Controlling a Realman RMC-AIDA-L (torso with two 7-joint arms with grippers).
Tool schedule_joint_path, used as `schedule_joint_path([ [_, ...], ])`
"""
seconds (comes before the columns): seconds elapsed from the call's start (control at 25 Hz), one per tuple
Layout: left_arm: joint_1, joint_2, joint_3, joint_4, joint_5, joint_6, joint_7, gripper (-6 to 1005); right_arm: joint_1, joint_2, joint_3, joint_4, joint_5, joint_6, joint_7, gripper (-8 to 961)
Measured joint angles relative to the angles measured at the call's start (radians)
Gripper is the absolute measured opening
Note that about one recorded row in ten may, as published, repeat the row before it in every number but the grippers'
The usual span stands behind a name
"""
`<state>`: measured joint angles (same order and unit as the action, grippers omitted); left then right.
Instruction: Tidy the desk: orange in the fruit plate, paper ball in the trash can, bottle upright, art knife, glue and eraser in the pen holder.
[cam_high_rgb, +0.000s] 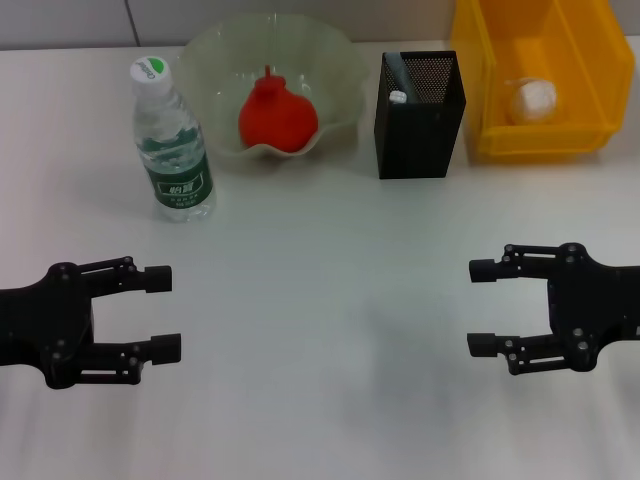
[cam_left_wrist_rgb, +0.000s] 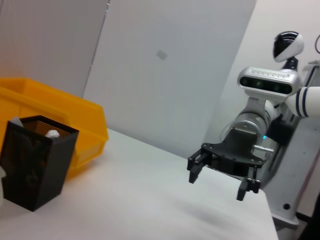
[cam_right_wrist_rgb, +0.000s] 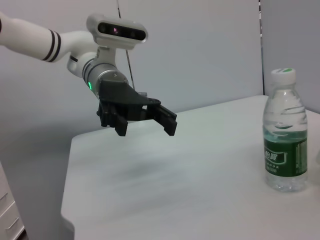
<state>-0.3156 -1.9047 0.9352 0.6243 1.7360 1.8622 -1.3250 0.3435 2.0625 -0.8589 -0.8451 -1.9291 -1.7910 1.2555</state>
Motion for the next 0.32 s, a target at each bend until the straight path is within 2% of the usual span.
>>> schedule_joint_path([
  [0.32, -0.004, -0.002, -0.001, 0.008, 0.006, 0.006, -0.009, 843, -0.006, 0.009, 0.024, 0.009, 0.006, -0.004, -0.023, 789],
])
